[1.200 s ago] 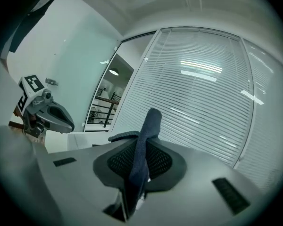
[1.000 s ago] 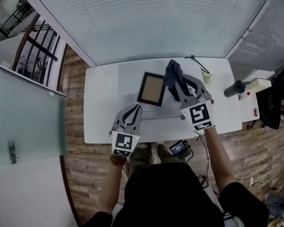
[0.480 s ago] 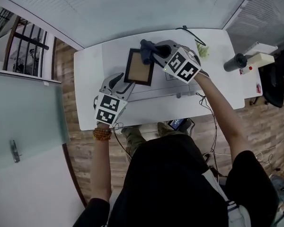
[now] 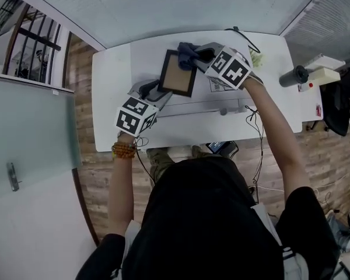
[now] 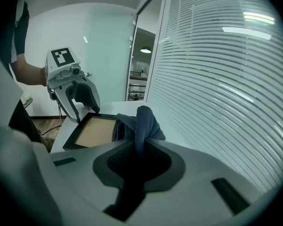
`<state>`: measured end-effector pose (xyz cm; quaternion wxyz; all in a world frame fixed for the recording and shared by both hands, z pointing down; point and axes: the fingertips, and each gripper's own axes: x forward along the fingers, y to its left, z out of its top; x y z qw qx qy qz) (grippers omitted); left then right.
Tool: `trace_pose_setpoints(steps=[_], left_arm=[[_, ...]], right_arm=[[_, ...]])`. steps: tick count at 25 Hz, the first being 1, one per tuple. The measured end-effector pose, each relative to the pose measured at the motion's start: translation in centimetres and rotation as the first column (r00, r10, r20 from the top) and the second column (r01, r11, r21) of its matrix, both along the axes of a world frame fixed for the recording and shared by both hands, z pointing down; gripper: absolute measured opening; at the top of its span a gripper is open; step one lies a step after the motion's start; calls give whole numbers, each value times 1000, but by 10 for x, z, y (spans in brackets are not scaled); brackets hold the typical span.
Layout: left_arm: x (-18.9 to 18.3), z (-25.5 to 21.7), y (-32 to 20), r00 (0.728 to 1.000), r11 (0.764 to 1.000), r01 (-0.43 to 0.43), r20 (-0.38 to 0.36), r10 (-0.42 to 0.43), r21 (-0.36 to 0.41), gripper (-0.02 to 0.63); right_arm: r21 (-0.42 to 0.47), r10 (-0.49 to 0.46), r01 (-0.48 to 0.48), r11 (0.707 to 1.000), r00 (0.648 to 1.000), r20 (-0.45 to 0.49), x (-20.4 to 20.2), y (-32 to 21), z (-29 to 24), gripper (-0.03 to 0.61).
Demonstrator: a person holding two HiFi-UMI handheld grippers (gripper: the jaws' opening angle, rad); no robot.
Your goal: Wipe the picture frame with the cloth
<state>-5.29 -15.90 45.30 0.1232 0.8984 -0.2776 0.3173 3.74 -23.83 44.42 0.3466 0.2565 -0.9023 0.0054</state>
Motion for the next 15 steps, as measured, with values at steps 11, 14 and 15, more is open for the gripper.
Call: trace_pose_setpoints(steps=[11,14,15], left_arm=[[-2,0,-2,999,999,-36,-16,36,-7,218],[-2,0,-3,999,999,-34,-25,33,-8,216],[-2,0,-4,999,999,-32,-25,32,-12,215]], right_arm=[[60,26,-26,998,1000,6,-4,1,1,31],[75,32,-34,997,999,25,-4,0,1,32],[77,32,-34,996,999,28,-4,0,1,31]])
